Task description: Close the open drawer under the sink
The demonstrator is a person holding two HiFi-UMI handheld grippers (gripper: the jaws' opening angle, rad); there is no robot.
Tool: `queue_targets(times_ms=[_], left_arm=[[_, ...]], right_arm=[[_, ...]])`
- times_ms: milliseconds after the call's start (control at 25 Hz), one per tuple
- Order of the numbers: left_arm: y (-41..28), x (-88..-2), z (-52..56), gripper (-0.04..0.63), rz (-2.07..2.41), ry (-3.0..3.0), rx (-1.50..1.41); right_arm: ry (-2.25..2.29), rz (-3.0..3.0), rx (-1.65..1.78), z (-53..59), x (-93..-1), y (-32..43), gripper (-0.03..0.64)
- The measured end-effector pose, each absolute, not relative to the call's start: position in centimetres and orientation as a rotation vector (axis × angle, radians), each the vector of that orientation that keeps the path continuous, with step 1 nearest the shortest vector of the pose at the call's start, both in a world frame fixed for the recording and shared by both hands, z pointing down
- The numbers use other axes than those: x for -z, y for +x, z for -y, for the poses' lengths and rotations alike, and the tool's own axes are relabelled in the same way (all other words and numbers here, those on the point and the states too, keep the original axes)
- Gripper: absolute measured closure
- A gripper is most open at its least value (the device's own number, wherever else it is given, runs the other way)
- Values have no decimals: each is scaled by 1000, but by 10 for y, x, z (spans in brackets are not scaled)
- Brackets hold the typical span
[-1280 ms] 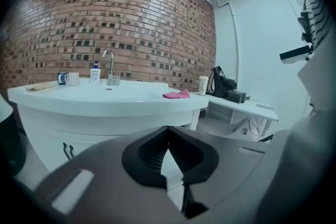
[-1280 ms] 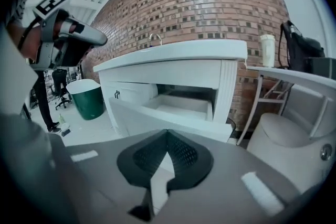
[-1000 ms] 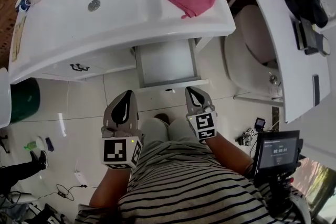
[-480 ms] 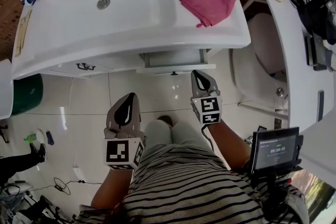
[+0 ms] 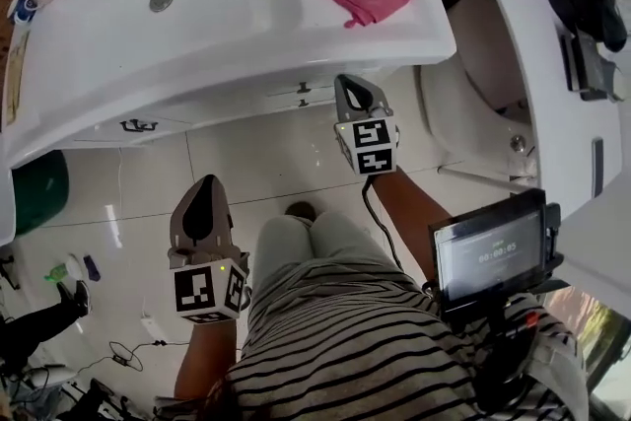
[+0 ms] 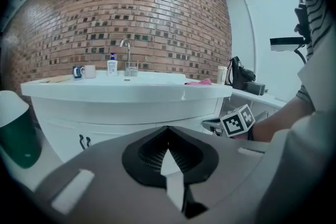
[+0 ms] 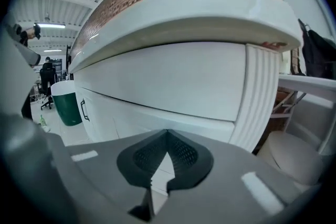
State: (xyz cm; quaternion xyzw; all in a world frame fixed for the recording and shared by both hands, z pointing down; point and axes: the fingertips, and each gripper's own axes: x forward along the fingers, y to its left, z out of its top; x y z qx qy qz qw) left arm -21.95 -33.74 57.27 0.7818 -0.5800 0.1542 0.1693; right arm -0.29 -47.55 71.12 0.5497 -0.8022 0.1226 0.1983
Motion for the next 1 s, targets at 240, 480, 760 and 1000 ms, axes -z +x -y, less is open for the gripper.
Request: queue_targets(times_ms=[240,480,760,1000], left_arm=[[-234,-572,333,578,1693,2166,-437],[-228,-541,322,578,1669,2169,-452],[-200,-450,310,578,1649,2223,-395],[-173,-370,277,578,1666,2298,-320]], right_arm=[[1500,2234,-317,477,-714,3,617],[1467,2242,-334,461,-663,-2,617],[1425,2287,-284,400,-541,5,617],[1447,2361,-220,336,-430,19,617]])
